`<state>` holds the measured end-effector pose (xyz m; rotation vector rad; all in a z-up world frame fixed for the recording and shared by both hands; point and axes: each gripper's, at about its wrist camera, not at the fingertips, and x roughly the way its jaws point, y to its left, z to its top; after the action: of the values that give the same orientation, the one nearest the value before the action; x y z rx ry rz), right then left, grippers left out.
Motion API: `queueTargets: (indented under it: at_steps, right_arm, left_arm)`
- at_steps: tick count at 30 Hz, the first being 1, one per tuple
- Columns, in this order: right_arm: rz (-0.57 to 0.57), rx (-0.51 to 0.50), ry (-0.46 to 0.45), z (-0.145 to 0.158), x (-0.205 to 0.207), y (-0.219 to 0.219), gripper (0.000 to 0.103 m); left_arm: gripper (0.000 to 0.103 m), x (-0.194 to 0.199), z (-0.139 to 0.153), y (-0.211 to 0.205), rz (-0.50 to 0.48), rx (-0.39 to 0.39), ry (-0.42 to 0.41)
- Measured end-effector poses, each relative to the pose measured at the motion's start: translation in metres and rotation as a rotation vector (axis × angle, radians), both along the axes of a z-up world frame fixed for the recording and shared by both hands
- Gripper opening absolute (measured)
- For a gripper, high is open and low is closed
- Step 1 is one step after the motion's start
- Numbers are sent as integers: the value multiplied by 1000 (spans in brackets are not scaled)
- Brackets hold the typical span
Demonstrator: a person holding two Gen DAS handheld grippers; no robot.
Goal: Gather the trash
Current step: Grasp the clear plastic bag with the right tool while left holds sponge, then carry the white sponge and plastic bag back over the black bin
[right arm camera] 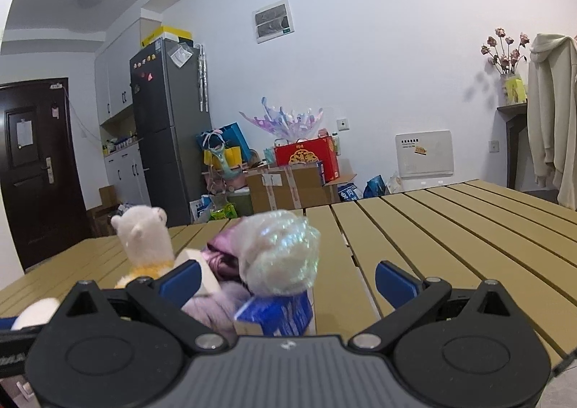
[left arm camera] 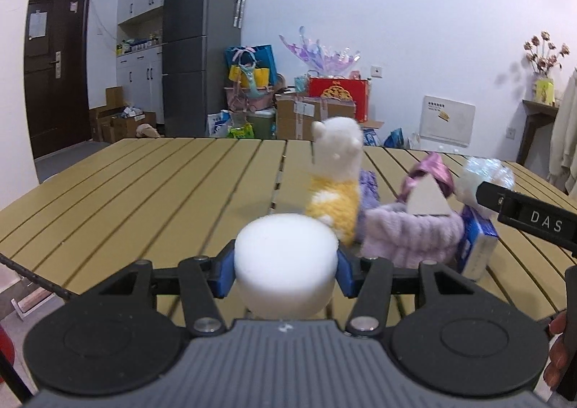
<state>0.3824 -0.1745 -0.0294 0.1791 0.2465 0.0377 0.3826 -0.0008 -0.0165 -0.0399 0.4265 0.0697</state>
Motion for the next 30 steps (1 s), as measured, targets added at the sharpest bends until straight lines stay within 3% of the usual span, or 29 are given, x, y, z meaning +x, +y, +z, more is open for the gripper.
queueTargets:
  at_steps: [9, 12, 15, 16, 17, 30]
  right_arm:
    - [-17, 15, 22, 0, 36, 5, 100]
    - [-16, 31, 36, -3, 48, 4, 93]
    - [-18, 31, 47, -5, 56, 4, 71]
    - [-9, 36, 52, -6, 58, 3, 55]
    - [-7, 42, 58, -7, 59, 2, 46]
    - [30, 17, 10, 5, 35, 3, 40]
  left_arm:
    - [54, 11, -1, 24, 42, -13, -2]
    - [54, 12, -3, 27, 45, -9, 6]
    - [54, 15, -7, 30, 48, -6, 13]
    - [54, 17, -7, 30, 48, -6, 15]
    - [54, 18, -8, 29, 49, -6, 16]
    - [54, 1, 2, 17, 25, -4, -9]
